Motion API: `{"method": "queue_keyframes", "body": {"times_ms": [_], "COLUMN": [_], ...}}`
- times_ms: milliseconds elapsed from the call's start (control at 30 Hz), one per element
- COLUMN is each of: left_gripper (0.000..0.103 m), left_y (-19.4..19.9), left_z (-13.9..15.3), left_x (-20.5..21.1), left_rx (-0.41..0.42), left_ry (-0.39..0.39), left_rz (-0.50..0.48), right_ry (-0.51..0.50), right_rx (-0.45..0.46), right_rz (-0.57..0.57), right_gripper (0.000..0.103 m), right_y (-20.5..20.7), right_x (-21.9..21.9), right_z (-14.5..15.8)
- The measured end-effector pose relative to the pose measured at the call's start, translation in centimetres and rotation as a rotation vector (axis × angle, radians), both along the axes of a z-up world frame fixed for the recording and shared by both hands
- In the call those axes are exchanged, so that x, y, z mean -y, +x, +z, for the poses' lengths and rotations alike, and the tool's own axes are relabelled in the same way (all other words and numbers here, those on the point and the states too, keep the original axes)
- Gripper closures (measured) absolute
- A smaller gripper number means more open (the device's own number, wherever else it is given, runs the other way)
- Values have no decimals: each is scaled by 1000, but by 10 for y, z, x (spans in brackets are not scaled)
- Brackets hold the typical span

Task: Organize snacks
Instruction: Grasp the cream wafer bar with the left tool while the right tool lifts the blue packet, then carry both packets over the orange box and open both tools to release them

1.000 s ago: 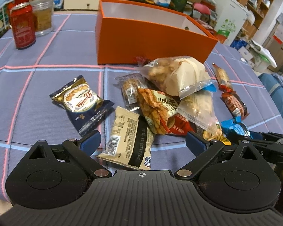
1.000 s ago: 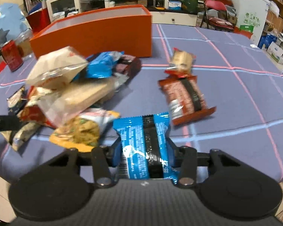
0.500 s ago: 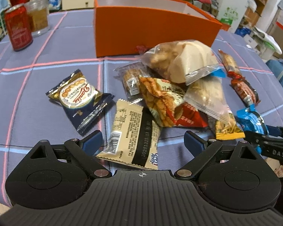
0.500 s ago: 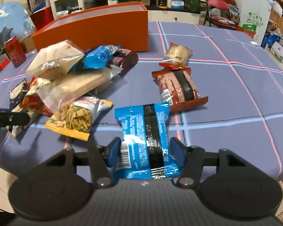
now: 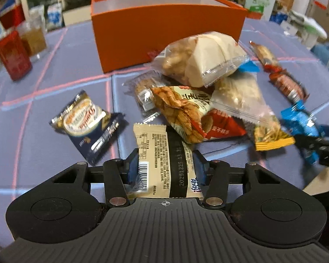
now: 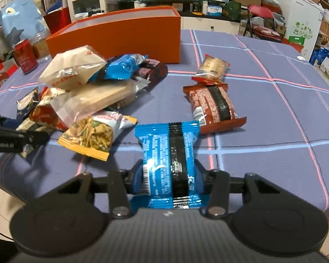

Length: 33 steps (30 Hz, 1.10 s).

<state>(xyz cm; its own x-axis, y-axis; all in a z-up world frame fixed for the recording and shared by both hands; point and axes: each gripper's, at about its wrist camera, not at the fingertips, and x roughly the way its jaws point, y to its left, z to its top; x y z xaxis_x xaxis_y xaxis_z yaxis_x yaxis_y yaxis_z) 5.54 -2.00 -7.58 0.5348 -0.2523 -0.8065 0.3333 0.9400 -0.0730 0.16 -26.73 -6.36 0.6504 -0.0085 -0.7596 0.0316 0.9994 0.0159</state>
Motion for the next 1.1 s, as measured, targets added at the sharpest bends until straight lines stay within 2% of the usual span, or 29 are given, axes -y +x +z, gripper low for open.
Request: {"method": "queue_keyframes", "body": {"times_ms": [100,467,733,1100], "left_gripper": [69,70,70,70], "left_y": [-1,-8,-14,-9], "left_z": [3,25,52,75], "left_x": [-5,-22,-36,-38], "left_rx": [-6,67,139,188], "left_ry": [-17,-39,-114,-192], "left_rz": [11,55,76,124], "right_ry": [23,73,168,499], "right_rx": [-1,15,42,69], "right_rz": [-6,-12,-35,-40], "right_gripper": [56,56,56,56], "right_y": [0,-1,-2,12], "right_x": [3,10,25,60], "right_z": [1,10,23,52]}}
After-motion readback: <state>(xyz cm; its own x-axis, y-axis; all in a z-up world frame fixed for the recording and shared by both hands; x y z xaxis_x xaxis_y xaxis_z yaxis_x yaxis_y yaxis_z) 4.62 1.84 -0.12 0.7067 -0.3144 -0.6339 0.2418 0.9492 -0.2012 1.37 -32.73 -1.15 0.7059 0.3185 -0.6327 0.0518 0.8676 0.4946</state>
